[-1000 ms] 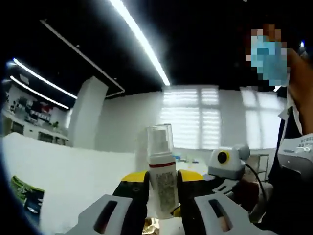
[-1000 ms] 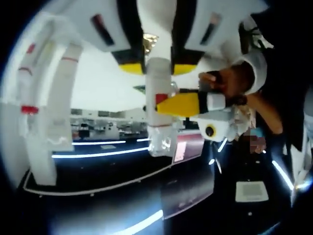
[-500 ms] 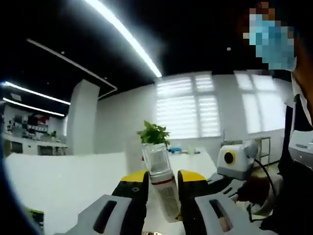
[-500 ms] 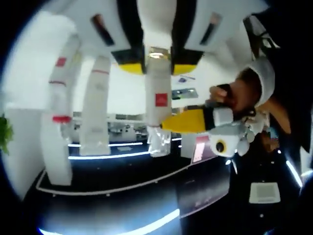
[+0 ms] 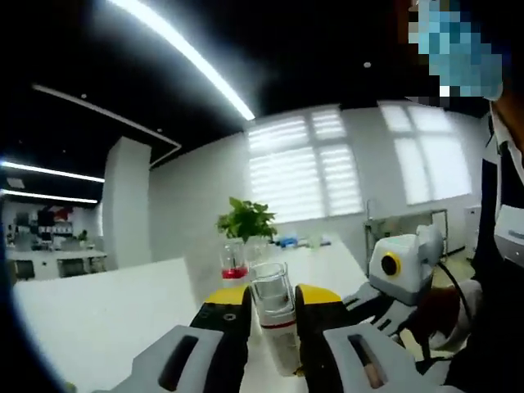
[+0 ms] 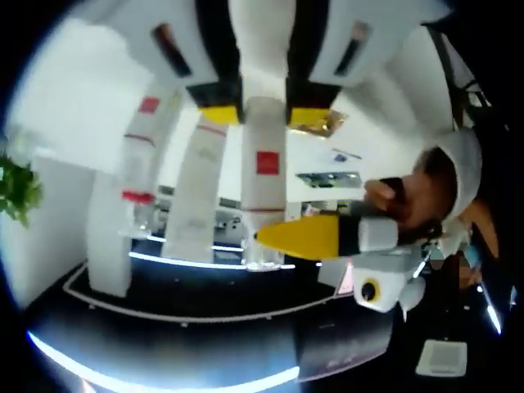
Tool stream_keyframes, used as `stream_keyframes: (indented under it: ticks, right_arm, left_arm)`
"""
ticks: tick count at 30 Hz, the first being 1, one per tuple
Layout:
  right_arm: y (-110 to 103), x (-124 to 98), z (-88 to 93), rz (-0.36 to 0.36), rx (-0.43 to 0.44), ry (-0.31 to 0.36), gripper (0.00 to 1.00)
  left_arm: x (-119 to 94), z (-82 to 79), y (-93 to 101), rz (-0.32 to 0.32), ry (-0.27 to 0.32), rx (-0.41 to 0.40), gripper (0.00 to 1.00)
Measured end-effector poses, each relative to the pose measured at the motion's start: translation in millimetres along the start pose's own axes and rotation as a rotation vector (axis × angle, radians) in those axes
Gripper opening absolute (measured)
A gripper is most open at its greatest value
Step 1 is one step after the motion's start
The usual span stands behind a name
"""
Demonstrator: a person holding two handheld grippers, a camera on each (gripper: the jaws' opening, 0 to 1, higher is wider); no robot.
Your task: Arrange the skincare products in the storage area until every visible bottle or jar stands upright without overlapping.
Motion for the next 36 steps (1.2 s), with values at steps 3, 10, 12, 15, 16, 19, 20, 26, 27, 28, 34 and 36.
stream_keyframes:
  ticks: [3,10,12,15,16,19,20,26,27,28,34,36]
  right_arm:
    - [4,2,5.0,0.002,0.015,-0.016,0.19]
    - [14,1,14.4,0.023,0.039,-0.06,0.19]
    - [17,1,16.1,0.03,0.047,-0.069,0.19]
    - [21,1,19.1,0.059,0.048,-0.091,0.19]
    - [23,1,20.2,0.069,0.048,-0.102,0.19]
    - [28,3,24.6,0.106,0.042,-0.141,0.18]
    - [29,3,25.9,0.121,0.039,-0.156,0.18]
    - [30,9,34.1,0.131,0.074,-0.195,0.18]
    - [30,9,34.8,0.132,0.077,-0.198,0.18]
    - [29,9,35.8,0.132,0.086,-0.201,0.18]
    - [27,13,35.4,0.135,0.131,-0.189,0.18]
    - [28,13,35.6,0.144,0.127,-0.188,0.18]
  left_arm:
    - [8,4.6,5.6,0.031,-0.028,0.023,0.2]
    - [21,12.4,7.1,0.075,-0.074,0.045,0.2]
    - [24,13.9,5.0,0.086,-0.08,0.033,0.2]
    - [27,16.8,1.1,0.102,-0.086,0.019,0.2]
    - [29,18.2,-0.7,0.107,-0.088,0.014,0.2]
    - [32,22.7,-5.1,0.105,-0.105,0.008,0.2]
    - [33,24.1,-5.5,0.107,-0.109,0.009,0.2]
    - [37,33.0,-6.0,0.127,-0.12,0.031,0.2]
    - [37,33.7,-6.6,0.128,-0.121,0.028,0.2]
    - [37,35.0,-7.6,0.13,-0.121,0.021,0.2]
    - [40,35.7,-11.5,0.175,-0.097,-0.012,0.2]
    - [40,35.7,-13.8,0.178,-0.096,-0.017,0.2]
Point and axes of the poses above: the point that each gripper's makers call its tool centre point, and the gripper's own axes: x roughly forward along the fingers, y roughly to its right, z roughly out of its underside, the point moved 2 cm from there along -x, roughly backward along the fingers, and after that the axes turned 4 degrees about y, right-handed, at the moved point
